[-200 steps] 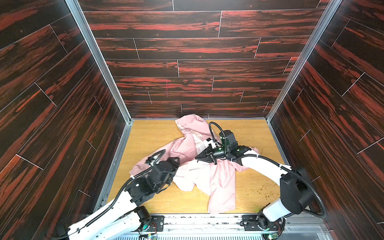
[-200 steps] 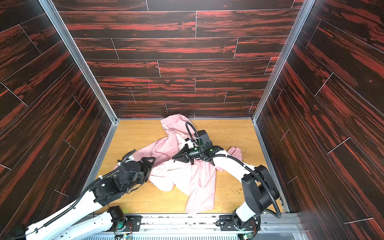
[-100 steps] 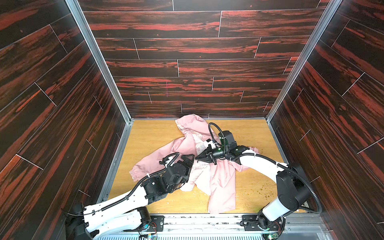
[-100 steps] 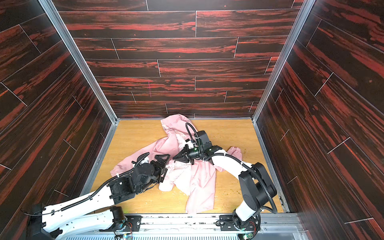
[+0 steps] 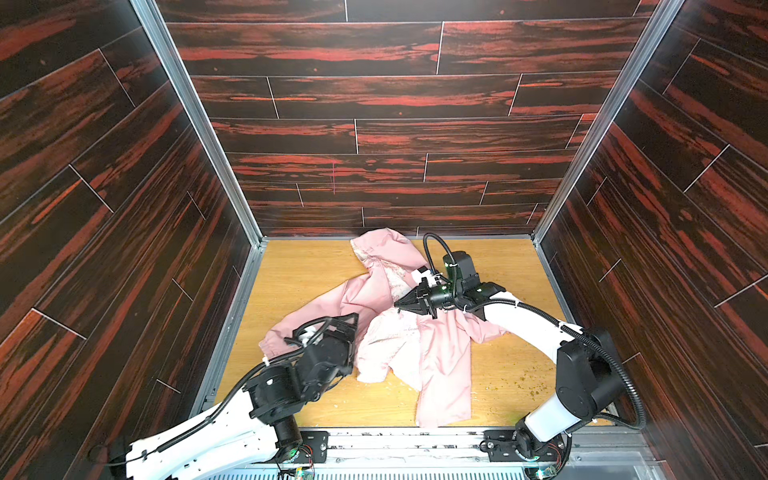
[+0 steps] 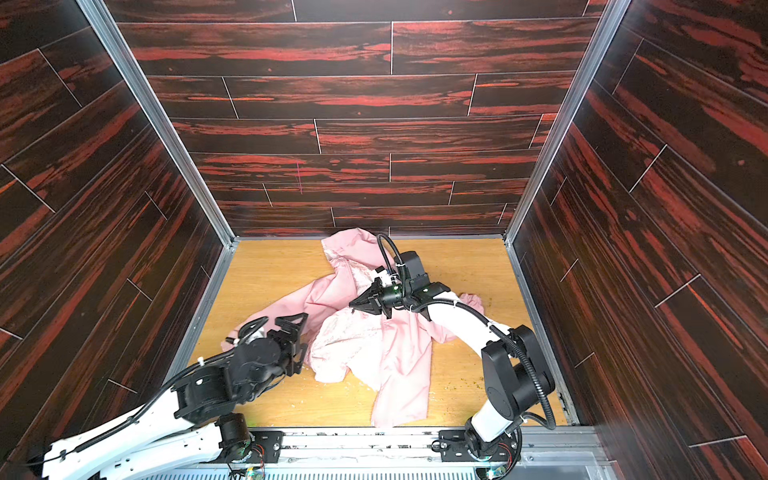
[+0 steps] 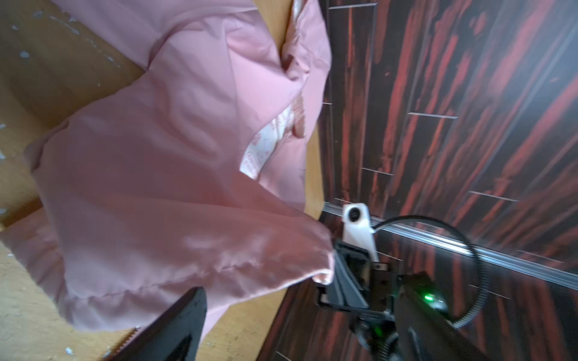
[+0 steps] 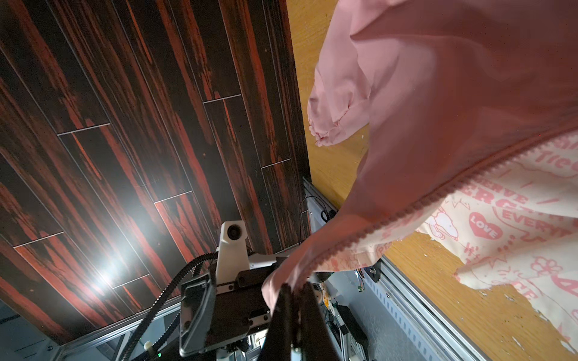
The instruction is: Zip up the jacket
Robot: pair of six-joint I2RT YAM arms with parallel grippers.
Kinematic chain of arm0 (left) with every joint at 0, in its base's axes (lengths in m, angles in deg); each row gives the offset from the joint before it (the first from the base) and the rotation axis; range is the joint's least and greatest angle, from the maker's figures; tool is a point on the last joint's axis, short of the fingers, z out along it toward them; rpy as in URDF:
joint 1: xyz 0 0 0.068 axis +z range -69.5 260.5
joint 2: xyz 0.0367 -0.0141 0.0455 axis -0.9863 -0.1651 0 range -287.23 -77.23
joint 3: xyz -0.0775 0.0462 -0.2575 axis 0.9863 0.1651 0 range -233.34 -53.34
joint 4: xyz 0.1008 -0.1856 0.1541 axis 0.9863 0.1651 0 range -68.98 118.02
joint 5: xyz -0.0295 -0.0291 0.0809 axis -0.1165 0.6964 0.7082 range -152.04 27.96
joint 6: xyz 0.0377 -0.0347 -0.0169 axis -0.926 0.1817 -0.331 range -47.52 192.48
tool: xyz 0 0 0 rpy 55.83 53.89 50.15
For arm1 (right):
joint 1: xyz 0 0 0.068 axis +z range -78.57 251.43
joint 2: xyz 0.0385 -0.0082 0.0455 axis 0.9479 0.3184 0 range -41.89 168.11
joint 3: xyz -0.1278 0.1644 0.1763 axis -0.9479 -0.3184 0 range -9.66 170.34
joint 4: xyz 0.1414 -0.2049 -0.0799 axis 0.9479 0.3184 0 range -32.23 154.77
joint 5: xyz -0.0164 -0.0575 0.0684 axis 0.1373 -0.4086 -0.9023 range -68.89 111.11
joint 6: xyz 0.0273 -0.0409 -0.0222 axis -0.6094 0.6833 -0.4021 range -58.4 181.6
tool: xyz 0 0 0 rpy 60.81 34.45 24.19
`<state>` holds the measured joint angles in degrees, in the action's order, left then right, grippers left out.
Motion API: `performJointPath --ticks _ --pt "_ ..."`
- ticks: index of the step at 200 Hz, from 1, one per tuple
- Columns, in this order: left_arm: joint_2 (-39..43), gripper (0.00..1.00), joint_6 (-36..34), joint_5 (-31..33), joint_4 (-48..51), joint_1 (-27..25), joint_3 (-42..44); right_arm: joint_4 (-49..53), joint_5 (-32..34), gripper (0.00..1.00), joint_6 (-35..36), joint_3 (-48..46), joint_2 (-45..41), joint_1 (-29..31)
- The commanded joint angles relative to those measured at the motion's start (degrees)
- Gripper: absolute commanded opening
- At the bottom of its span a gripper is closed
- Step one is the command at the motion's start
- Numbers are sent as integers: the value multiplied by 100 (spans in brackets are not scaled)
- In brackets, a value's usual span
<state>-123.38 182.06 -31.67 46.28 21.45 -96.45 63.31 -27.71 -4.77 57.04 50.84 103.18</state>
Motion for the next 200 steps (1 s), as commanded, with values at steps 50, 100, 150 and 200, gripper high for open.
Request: performJointPath --ticks 50,100,150,200 --pt "-1147 97 -308 -259 -838 -316 -1064 307 65 0 194 105 -33 -15" --pt "-1478 85 -503 -244 -1873 -325 -560 453 24 0 159 176 -218 -14" --pt "-1276 72 -1328 175 -1730 -318 -269 1250 -177 0 391 427 -342 -14" --pt "-1303 64 -1942 -59 -2849 -172 81 1677 -260 0 519 458 -450 -12"
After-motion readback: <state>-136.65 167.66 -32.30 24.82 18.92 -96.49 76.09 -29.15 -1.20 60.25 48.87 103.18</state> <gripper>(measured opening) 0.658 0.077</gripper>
